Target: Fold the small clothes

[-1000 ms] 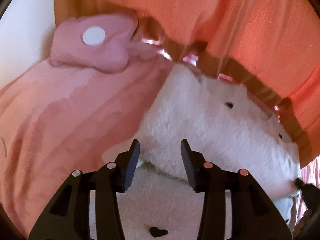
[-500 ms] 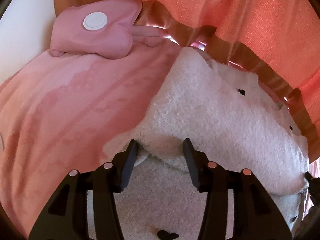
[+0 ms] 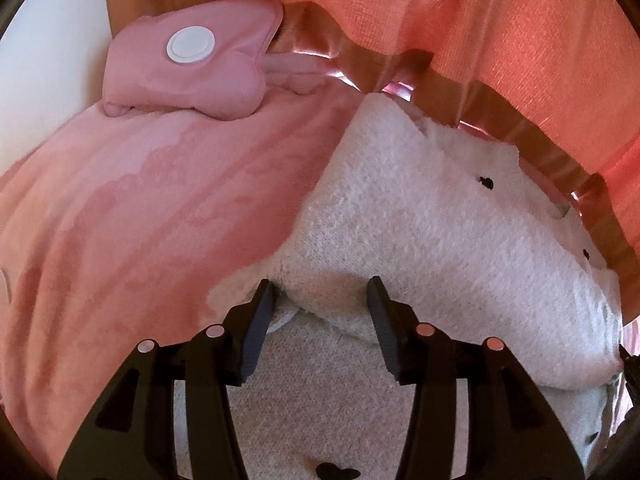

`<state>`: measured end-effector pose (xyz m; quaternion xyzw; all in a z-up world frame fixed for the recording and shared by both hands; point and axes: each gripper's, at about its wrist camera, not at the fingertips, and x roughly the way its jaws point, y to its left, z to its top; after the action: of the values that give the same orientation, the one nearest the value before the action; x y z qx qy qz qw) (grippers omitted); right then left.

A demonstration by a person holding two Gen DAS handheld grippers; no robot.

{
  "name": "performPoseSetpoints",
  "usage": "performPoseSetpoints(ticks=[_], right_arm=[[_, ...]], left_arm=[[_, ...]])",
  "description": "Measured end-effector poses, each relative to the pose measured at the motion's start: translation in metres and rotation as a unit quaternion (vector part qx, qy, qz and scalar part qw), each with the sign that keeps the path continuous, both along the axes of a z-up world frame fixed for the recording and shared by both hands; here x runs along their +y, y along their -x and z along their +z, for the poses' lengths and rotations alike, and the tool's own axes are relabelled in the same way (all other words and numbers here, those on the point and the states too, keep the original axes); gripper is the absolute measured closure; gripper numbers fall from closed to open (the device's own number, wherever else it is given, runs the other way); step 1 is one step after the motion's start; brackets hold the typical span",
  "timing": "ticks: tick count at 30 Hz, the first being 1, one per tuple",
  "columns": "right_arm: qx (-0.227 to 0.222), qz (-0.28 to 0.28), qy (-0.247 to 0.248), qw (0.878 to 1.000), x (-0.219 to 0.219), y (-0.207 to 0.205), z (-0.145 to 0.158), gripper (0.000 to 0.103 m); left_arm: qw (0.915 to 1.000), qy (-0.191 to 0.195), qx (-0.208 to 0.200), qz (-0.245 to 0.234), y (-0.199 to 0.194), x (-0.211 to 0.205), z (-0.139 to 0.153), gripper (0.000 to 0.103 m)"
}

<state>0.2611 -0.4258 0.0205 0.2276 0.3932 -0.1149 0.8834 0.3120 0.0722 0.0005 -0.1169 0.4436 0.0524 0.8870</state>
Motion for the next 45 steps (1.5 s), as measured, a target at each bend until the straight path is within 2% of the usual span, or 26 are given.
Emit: performPoseSetpoints(ticks=[2, 4, 6, 7, 8, 9, 10, 13, 15, 17, 19, 22, 24, 26, 30, 31, 32, 33, 34, 35, 36, 37, 38, 40, 43, 45], right_arm=[[-0.029, 0.002, 0.022, 0.999, 0.008, 0.01, 0.025, 0.096], [-0.034, 0.011, 0.021, 0.999, 0.015, 0.024, 0.039, 0.094], [-0.034, 0.017, 0.008, 0.999, 0.022, 0.053, 0.05, 0.088], [-0.033, 0.023, 0.006, 0.999, 0.026, 0.066, 0.053, 0.073], [-0.032, 0.025, 0.01, 0.999, 0.031, 0.093, 0.054, 0.063], [-0.031, 0.022, 0.018, 0.999, 0.033, 0.117, 0.054, 0.04], [-0.03, 0.02, 0.024, 0.999, 0.036, 0.133, 0.051, 0.031], [0.018, 0.029, 0.035, 0.999, 0.041, 0.194, 0.028, 0.031], [0.058, 0.015, 0.011, 0.998, 0.038, 0.232, 0.007, 0.031], [0.076, -0.012, -0.046, 0.996, 0.03, 0.253, 0.002, 0.031], [0.044, 0.0, -0.103, 0.994, 0.026, 0.265, 0.006, 0.025], [0.069, -0.009, -0.106, 0.992, 0.034, 0.274, -0.008, 0.024], [0.088, -0.012, -0.13, 0.987, 0.037, 0.277, -0.022, 0.024], [0.094, 0.001, -0.151, 0.984, 0.047, 0.279, -0.033, 0.023], [0.094, 0.021, -0.081, 0.992, 0.07, 0.277, -0.032, 0.022], [0.094, 0.021, -0.068, 0.993, 0.073, 0.276, -0.033, 0.03], [0.092, 0.019, -0.058, 0.994, 0.075, 0.274, -0.032, 0.037], [0.09, 0.017, -0.056, 0.994, 0.074, 0.273, -0.032, 0.056], [0.085, 0.014, -0.062, 0.994, 0.073, 0.273, -0.033, 0.082], [0.071, 0.012, -0.082, 0.994, 0.069, 0.275, -0.031, 0.09], [0.055, 0.011, -0.1, 0.993, 0.064, 0.278, -0.027, 0.09], [0.033, 0.009, -0.107, 0.994, 0.062, 0.285, -0.017, 0.091], [0.017, 0.012, -0.102, 0.995, 0.062, 0.29, -0.009, 0.092], [-0.011, 0.021, -0.092, 0.995, 0.061, 0.302, 0.01, 0.094], [-0.04, 0.039, -0.057, 0.997, 0.064, 0.334, 0.041, 0.097], [-0.045, 0.047, -0.047, 0.997, 0.061, 0.353, 0.051, 0.098]], left_arm=[[1.0, 0.005, -0.002, 0.002, 0.001, 0.002, 0.003, 0.056], [1.0, -0.002, -0.002, -0.005, 0.009, 0.003, 0.01, 0.055], [0.9998, 0.006, -0.002, -0.017, 0.026, 0.009, 0.02, 0.043], [0.9997, 0.014, 0.0, -0.02, 0.039, 0.015, 0.025, 0.028], [0.9995, 0.023, 0.0, -0.021, 0.049, 0.02, 0.028, 0.02], [0.9989, 0.039, -0.003, -0.027, 0.068, 0.03, 0.032, 0.019], [0.9984, 0.047, -0.001, -0.033, 0.087, 0.039, 0.034, 0.016], [0.9975, 0.043, 0.022, -0.052, 0.136, 0.061, 0.026, 0.014], [0.9956, 0.05, 0.056, -0.056, 0.166, 0.077, 0.011, 0.014], [0.9902, 0.088, 0.095, -0.051, 0.187, 0.089, -0.007, 0.014], [0.9828, 0.154, 0.102, -0.013, 0.205, 0.104, -0.012, 0.013], [0.978, 0.185, 0.097, -0.003, 0.218, 0.106, -0.009, 0.009], [0.9814, 0.162, 0.101, -0.016, 0.227, 0.095, -0.016, 0.008], [0.9905, 0.101, 0.083, -0.042, 0.237, 0.078, -0.015, 0.008], [0.9924, 0.068, 0.077, -0.067, 0.249, 0.064, -0.019, 0.007], [0.9931, 0.064, 0.071, -0.067, 0.251, 0.063, -0.019, 0.009], [0.9936, 0.071, 0.065, -0.059, 0.253, 0.067, -0.018, 0.016], [0.9937, 0.078, 0.062, -0.052, 0.254, 0.072, -0.017, 0.022], [0.9933, 0.092, 0.055, -0.044, 0.255, 0.079, -0.014, 0.045], [0.9916, 0.108, 0.054, -0.048, 0.254, 0.082, -0.012, 0.082], [0.9858, 0.145, 0.065, -0.054, 0.252, 0.088, -0.013, 0.096], [0.9812, 0.172, 0.069, -0.052, 0.252, 0.094, -0.011, 0.095], [0.9808, 0.178, 0.061, -0.052, 0.255, 0.098, -0.004, 0.095], [0.9837, 0.163, 0.04, -0.065, 0.262, 0.098, 0.012, 0.096], [0.9804, 0.176, 0.013, -0.087, 0.281, 0.1, 0.041, 0.097], [0.9805, 0.167, -0.002, -0.103, 0.299, 0.101, 0.058, 0.098]])
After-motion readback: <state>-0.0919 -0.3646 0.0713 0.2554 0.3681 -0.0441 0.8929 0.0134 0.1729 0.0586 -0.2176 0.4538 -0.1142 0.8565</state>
